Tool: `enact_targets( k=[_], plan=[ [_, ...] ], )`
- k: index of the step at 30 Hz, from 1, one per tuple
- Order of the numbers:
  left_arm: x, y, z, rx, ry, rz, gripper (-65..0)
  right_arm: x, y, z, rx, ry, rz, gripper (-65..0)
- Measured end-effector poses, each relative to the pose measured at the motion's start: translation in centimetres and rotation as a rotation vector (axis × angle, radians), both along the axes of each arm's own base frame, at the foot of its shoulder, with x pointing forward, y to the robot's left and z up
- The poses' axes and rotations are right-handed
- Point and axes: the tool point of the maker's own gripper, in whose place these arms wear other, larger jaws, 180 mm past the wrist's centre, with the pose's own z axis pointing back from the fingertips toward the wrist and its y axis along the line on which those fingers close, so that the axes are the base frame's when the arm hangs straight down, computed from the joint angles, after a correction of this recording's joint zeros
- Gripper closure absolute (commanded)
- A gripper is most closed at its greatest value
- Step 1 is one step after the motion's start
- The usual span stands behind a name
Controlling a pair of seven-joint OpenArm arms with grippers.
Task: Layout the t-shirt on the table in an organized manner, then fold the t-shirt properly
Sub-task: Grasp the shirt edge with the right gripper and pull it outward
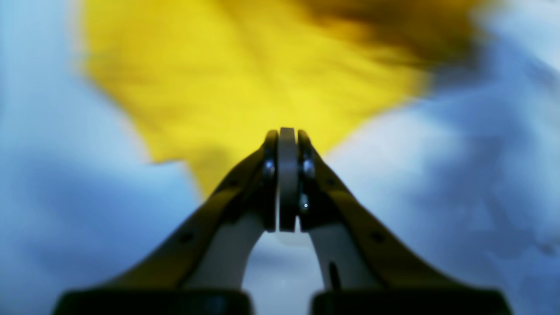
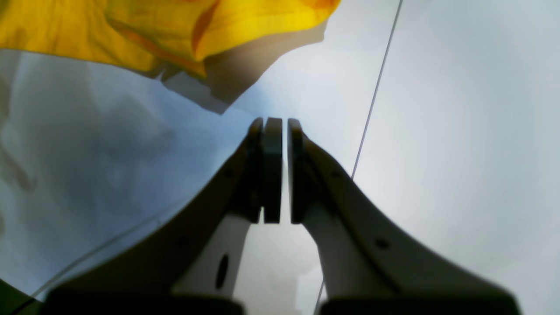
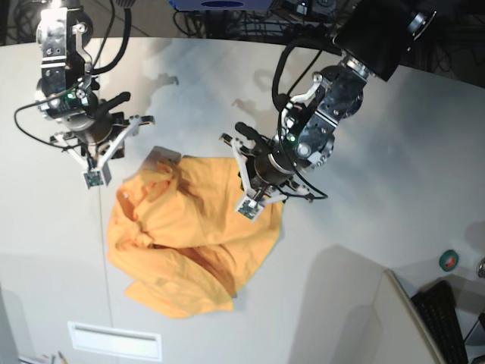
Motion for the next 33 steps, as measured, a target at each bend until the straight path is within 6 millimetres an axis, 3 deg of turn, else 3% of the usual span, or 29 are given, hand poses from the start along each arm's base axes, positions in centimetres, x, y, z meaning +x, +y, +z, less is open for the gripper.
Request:
enact_targets(
  k=[3,7,15,20,25,27,30,33],
  plan=[
    [1.5,1.4,-1.8,0.052,0.043,0.031,0.0,-0.2,0.2,-0.1,0.004,0.005,0.002,-2.3],
    [2.2,1.6,-4.0,0.088,0.108,0.052,0.0,-0.2,0.3,-0.1,0.005,0.005,0.003,-2.3],
    [-3.8,-3.2,-6.5,0.171,0.081,-0.240,0.0,-0.4,0.0,-0.2,0.002,0.010,-0.003,-2.1],
    [-7.7,-3.2,-5.9,0.131,0.100,-0.285,0.0,-0.9,-0.3,-0.5,-0.004,0.020,-0.001,-2.1],
    [-12.6,-6.6,-4.8,0.039,0.171,-0.354,0.0,0.3,-1.1,0.2,0.003,-0.007,-0.038,-2.7],
    [-12.8,-7.5,-4.3,0.011,0.166,-0.358,0.0,1.3,-2.9,0.9,-0.017,-0.034,-0.087,-2.9],
    [-12.0,-7.4,-3.9,0.015,0.144,-0.341,0.0,2.9,-4.5,2.6,-0.044,-0.084,-0.114,-5.6],
    [-12.0,-7.9,-2.4,-0.015,0.121,-0.347,0.0,4.5,-4.0,5.9,-0.048,-0.181,-0.096,-20.6]
  ],
)
